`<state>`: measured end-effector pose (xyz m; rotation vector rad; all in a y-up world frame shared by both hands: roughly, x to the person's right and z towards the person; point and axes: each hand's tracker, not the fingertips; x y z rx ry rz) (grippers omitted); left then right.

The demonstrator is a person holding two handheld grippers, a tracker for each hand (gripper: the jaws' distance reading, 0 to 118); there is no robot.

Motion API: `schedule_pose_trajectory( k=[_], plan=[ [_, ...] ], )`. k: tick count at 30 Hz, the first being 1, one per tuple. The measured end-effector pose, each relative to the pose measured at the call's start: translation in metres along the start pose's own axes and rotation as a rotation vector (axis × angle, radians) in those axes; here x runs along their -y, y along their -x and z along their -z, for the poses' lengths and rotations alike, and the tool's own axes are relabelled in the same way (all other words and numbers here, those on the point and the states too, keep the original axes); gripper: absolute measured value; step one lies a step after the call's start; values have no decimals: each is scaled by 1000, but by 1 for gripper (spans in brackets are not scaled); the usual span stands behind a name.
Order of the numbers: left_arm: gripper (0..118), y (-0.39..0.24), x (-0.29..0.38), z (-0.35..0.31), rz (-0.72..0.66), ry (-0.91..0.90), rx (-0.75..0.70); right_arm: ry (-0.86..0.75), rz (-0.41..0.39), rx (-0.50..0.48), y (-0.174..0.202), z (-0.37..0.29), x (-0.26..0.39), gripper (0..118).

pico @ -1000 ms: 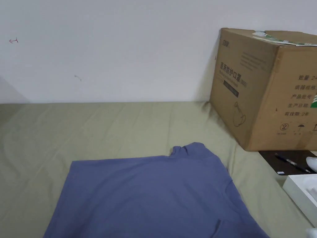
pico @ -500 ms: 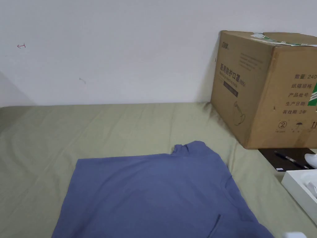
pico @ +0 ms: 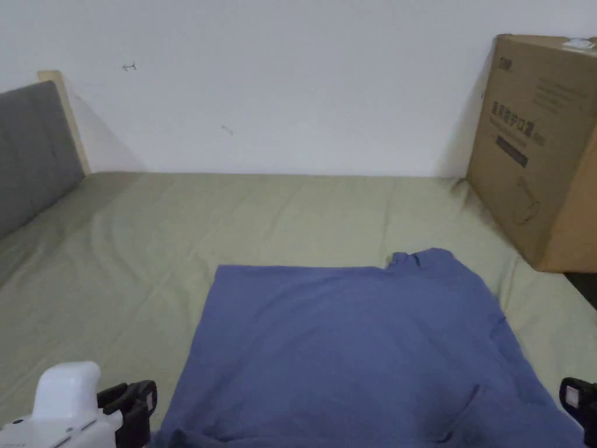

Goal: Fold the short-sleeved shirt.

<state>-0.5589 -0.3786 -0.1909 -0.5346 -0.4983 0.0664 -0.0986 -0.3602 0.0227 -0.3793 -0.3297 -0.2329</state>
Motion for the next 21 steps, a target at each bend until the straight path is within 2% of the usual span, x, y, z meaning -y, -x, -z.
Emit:
schedule_pose_trajectory(
  k=[3, 5, 7, 10, 14, 15, 16, 17, 18, 19, 20, 21],
  plan=[
    [0, -3, 0, -10, 0, -35, 28, -50, 58, -49, 13, -10, -7, 0],
    [0, -2, -6, -9, -9, -28, 39, -37, 50, -58, 20, -12, -10, 0],
    [0, 3, -16, 6, 28, 89, -1, -13, 34, -66, 21, -9, -13, 0],
    [0, 19, -21, 53, 80, 405, 11, 9, 13, -78, 22, -8, -14, 0],
    [0, 48, -4, 96, 94, 479, 50, 38, 6, -87, 22, -5, -12, 0],
    [6, 54, -1, 105, 96, 510, 47, 47, 1, -86, 22, -5, -11, 0],
    [24, 57, 5, 111, 95, 527, 44, 58, -3, -85, 22, -5, -11, 0],
    [71, 60, 9, 116, 110, 531, 50, 67, -7, -84, 22, -5, -10, 0],
    [106, 63, 14, 121, 127, 545, 59, 76, -12, -83, 22, -4, -10, 0],
    [118, 63, 18, 120, 138, 539, 53, 83, -16, -83, 22, -4, -9, 0],
    [113, 64, 17, 122, 135, 520, 61, 88, -19, -81, 22, -3, -8, 0],
    [114, 64, 19, 128, 135, 526, 61, 94, -22, -76, 22, -3, -7, 0]
  ],
)
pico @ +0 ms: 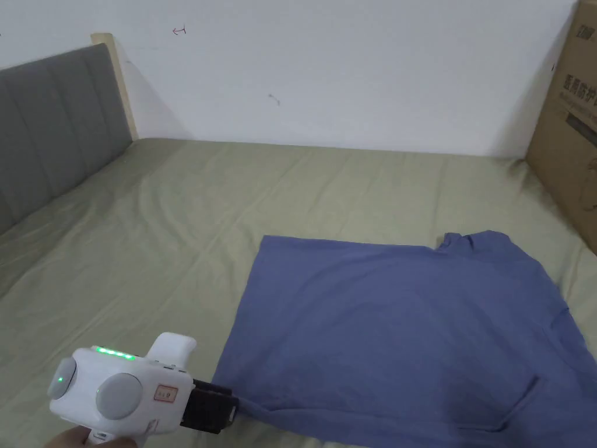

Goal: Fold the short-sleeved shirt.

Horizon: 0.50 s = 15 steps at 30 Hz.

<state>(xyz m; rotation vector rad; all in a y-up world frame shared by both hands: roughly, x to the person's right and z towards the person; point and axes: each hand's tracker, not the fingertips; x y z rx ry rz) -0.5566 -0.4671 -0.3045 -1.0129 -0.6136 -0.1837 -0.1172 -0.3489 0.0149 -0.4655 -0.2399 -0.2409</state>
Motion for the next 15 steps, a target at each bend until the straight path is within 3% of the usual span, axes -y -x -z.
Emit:
schedule_pose_trajectory(
  k=[5, 6, 7, 8, 9, 15],
  plan=[
    [111, -8, 10, 31, -15, 35, -26, 32, 12, 10, 0, 6, 3, 0],
    [99, -9, 12, 32, 16, 2, -46, 39, 18, 13, -1, 10, 6, 0],
    [69, -4, 16, 36, 66, -45, -52, 47, 24, 18, -2, 12, 7, 0],
    [24, -10, 21, 35, 106, -84, -79, 53, 28, 20, -3, 13, 7, 0],
    [9, -16, 27, 33, 146, -124, -79, 56, 31, 22, -4, 14, 8, 0],
    [6, -37, 41, 14, 185, -229, -75, 62, 14, 35, -23, 28, 18, 0]
  ],
)
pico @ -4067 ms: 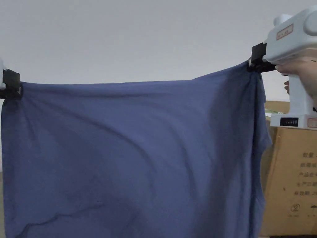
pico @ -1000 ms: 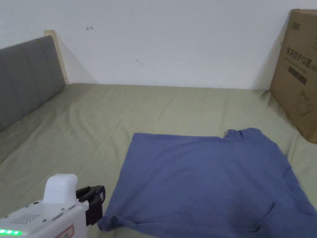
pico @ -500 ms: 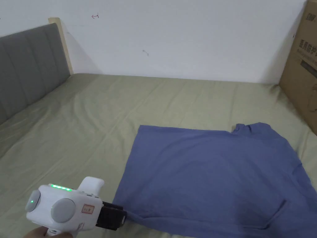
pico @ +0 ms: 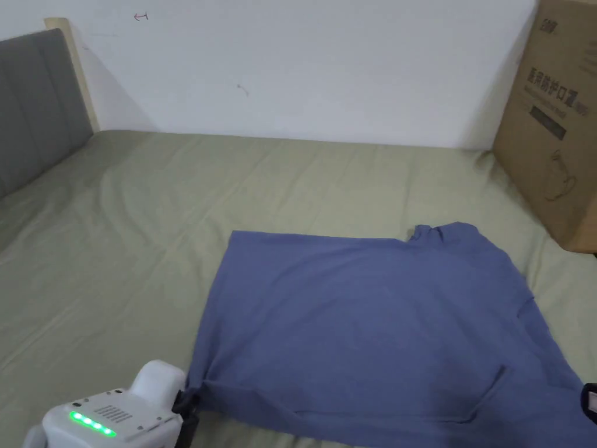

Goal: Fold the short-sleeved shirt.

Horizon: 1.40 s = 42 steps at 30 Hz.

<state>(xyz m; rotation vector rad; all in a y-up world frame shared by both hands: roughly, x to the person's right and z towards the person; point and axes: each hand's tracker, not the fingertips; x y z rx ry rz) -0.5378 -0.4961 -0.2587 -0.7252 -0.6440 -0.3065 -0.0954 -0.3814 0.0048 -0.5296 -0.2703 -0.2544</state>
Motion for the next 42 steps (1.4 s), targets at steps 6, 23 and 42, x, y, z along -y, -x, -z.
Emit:
schedule_pose_trajectory(
  k=[6, 23, 42],
  plan=[
    [6, 12, -5, -1, -155, 24, -27, 162, 9, 69, -56, 45, 11, 16],
    [6, -8, -23, -16, -225, 68, -33, 448, -104, 215, -93, 106, 54, 9],
    [5, -4, -17, -80, -246, 25, 11, 367, -44, 99, -92, 14, 38, 6]
  ],
)
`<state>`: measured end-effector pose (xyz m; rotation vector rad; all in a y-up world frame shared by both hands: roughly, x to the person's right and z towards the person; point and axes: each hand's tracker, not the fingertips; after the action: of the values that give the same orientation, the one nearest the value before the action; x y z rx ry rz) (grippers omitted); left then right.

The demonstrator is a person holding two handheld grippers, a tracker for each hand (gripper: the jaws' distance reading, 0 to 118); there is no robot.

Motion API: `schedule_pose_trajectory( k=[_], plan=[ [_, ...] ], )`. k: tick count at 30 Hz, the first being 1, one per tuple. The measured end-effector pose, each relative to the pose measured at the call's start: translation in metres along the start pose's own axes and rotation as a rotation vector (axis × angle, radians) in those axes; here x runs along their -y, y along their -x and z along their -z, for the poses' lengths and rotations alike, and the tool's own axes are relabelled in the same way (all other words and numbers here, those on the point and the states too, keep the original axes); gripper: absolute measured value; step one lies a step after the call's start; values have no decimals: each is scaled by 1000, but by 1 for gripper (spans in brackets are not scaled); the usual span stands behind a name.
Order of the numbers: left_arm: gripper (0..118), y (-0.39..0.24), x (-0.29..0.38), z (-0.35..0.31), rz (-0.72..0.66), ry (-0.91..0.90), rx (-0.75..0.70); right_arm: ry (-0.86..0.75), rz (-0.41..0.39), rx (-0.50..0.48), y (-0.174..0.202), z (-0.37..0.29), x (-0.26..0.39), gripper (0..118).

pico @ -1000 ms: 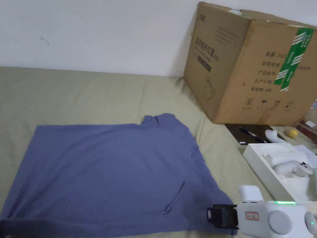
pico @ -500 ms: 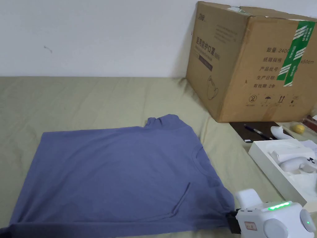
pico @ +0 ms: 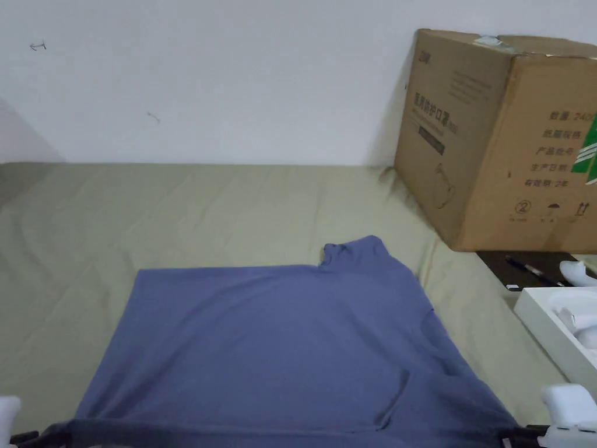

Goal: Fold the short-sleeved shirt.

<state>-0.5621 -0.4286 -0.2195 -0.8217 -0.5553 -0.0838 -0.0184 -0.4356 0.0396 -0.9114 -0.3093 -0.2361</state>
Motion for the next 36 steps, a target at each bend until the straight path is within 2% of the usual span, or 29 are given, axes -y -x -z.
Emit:
schedule_pose_trajectory(
  k=[8, 11, 16, 21, 22, 23, 24, 25, 26, 27, 28, 29, 30, 31, 32, 36],
  plan=[
    [5, -2, -23, 17, 93, 82, -43, 150, 115, -60, -11, 3, -38, 6],
    [5, -1, -43, 42, 108, 100, -45, 160, 113, -53, -15, 20, -73, 6],
    [5, 10, -82, 95, 72, 122, -48, 195, 135, -38, -17, 68, -136, 6],
    [5, 19, -107, 155, -8, 169, -59, 258, 207, -10, -20, 143, -176, 6],
    [11, 19, -111, 164, -9, 170, -60, 265, 215, 13, -19, 158, -180, 6],
    [34, 19, -114, 171, -13, 173, -59, 265, 236, 36, -18, 167, -180, 6],
    [50, 19, -117, 178, -16, 173, -62, 267, 268, 51, -18, 177, -180, 12],
    [58, 19, -118, 183, -23, 167, -78, 251, 299, 50, -24, 189, -179, 17],
    [58, 20, -117, 185, -36, 153, -85, 219, 330, 43, -24, 192, -176, 17],
    [84, 23, -116, 187, -70, 128, -72, 168, 347, 55, -24, 193, -171, 33],
    [108, 25, -115, 187, -112, 115, -51, 111, 357, 45, -26, 192, -167, 59],
    [118, 25, -114, 184, -153, 88, -2, 58, 357, 50, -26, 187, -161, 102],
    [116, 28, -112, 179, -174, 63, 20, -25, 348, 61, -25, 177, -156, 117],
    [116, 27, -110, 174, -188, 45, 22, -113, 338, 67, -22, 165, -152, 116],
    [116, 26, -109, 169, -190, 21, 13, -145, 330, 59, -21, 155, -148, 113],
    [116, 11, -100, 122, -176, -57, 45, -241, 319, 33, -10, 93, -123, 113]
  ],
)
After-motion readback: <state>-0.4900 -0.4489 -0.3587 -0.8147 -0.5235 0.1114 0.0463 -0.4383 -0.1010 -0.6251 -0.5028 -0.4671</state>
